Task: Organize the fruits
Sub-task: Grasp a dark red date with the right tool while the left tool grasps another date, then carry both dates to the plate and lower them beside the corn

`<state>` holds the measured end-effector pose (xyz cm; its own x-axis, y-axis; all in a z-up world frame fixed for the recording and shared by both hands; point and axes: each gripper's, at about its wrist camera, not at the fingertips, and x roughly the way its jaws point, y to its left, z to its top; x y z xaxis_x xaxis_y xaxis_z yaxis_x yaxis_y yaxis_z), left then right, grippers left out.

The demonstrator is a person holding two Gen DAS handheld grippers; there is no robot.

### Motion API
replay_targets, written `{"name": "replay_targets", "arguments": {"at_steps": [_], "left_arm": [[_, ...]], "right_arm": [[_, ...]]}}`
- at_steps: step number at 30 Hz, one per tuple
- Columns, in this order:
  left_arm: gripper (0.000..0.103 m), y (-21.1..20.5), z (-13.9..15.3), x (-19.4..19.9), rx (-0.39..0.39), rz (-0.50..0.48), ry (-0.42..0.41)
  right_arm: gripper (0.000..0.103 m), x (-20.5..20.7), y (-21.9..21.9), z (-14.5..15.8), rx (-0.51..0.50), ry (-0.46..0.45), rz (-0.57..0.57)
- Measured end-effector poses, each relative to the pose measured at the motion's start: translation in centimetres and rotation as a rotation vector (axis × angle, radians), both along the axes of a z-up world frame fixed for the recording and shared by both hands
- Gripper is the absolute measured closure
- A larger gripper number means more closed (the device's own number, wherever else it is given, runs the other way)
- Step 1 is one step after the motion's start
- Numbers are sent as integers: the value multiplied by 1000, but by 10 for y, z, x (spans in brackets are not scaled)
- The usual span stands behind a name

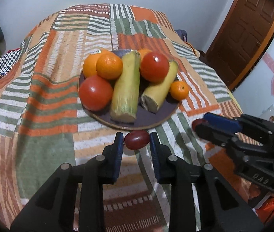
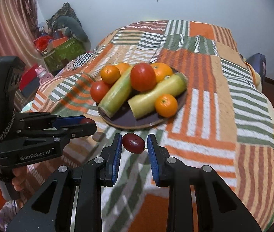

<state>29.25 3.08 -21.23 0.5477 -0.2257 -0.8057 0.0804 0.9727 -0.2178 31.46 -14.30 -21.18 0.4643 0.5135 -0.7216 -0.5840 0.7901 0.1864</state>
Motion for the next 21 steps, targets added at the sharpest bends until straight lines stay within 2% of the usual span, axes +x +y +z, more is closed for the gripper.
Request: {"name": "replay_targets", "arguments": {"at_steps": [9, 21], "left_arm": [[75, -13, -5, 24, -10, -24, -16], [75, -19, -12, 27, -2, 19, -38]], "right_arm": [[78, 24, 13, -6, -17, -3, -4], [78, 37, 10, -17, 3, 34, 6]]}}
